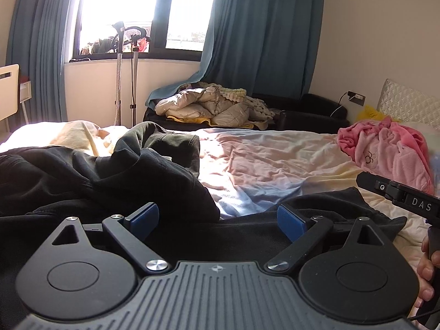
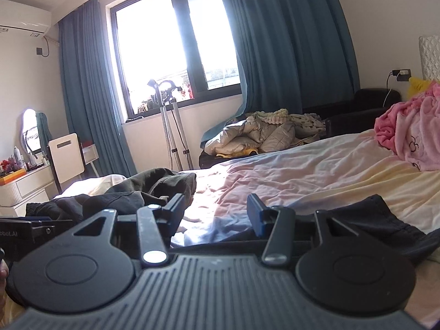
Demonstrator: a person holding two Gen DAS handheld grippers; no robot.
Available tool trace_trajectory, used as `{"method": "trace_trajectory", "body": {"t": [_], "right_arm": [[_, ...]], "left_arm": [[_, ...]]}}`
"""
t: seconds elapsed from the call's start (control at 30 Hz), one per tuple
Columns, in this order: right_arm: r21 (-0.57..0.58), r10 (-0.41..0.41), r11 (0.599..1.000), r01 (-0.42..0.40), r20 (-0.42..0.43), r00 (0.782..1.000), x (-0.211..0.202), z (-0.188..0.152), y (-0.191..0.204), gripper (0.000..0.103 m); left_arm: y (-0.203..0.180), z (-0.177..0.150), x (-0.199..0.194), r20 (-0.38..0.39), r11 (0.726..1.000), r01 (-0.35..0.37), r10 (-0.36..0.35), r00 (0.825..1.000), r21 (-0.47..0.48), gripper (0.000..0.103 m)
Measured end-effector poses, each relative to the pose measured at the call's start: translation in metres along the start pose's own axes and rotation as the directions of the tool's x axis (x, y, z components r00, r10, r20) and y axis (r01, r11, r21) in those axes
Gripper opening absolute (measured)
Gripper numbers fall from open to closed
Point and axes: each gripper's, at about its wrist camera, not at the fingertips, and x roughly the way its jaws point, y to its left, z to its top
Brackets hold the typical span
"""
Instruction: Fold clothes
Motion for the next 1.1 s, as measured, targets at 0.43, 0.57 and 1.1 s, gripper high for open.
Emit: {"method": "trace_trajectory", "body": {"t": [0.43, 0.57, 1.1], "right_arm": [[-0.013, 0.023, 1.0, -0.023, -0.057, 0.998, 0.037, -0.021, 0.011, 0.051], [-0.02, 0.016, 1.0, -0.018, -0.099, 0.995, 0.08, -0.011, 0.011, 0.055], [0.335, 0.15, 0.942, -0.035, -0.326, 0.933, 0.415, -0.003, 0.014, 0.063]], "left_arm": [[0.001, -0.006, 0.005, 0.013, 0.997, -0.037, 0.038, 0.999, -0.06, 0.095], [0.009, -0.013, 0.01, 0.009, 0.994, -0.071, 0.072, 0.997, -0.078, 0.095], [0.073, -0.052, 0.086, -0.077, 0.941, -0.063, 0.039, 0.996, -0.332, 0.096]]}}
